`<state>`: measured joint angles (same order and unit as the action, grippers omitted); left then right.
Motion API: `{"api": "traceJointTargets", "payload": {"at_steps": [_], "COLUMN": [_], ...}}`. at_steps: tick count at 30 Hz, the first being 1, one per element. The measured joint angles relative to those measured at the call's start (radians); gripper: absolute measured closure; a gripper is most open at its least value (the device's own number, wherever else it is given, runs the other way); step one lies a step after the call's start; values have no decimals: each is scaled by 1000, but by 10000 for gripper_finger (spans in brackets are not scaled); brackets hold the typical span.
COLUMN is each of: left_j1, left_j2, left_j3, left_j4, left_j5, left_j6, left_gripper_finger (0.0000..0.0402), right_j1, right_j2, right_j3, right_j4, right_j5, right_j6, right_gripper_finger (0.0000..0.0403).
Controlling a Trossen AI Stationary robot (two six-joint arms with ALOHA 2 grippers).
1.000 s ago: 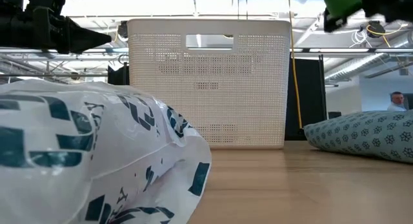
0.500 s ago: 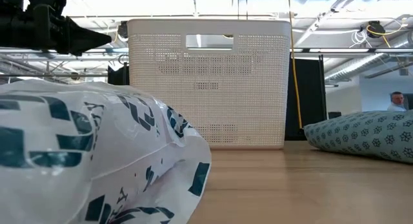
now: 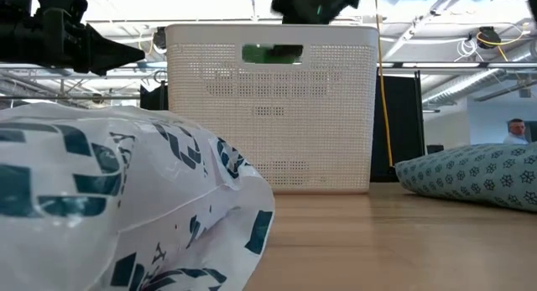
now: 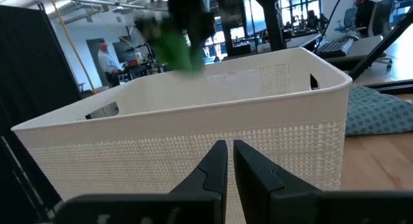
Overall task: Pick & place medical supplies in basket/bin
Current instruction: Put the green bandage into the bin
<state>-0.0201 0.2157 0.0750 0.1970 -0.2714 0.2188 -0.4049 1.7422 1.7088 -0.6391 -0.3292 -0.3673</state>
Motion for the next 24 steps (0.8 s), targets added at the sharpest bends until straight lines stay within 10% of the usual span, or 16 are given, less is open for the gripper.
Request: {"api": "traceJointTargets", "payload": {"at_steps": [24], "left_j1": [0], "left_j2": [0], "left_j3": [0], "left_j4": [-16], "left_j5": [2], "left_j6": [-45], "left_gripper_finger": [371], "right_j1": [47], "right_j2": [268], "right_j3": [-102], "right_j4": [-16], "right_j5": [38], "right_j6": [-379], "right_gripper_finger": [358]}}
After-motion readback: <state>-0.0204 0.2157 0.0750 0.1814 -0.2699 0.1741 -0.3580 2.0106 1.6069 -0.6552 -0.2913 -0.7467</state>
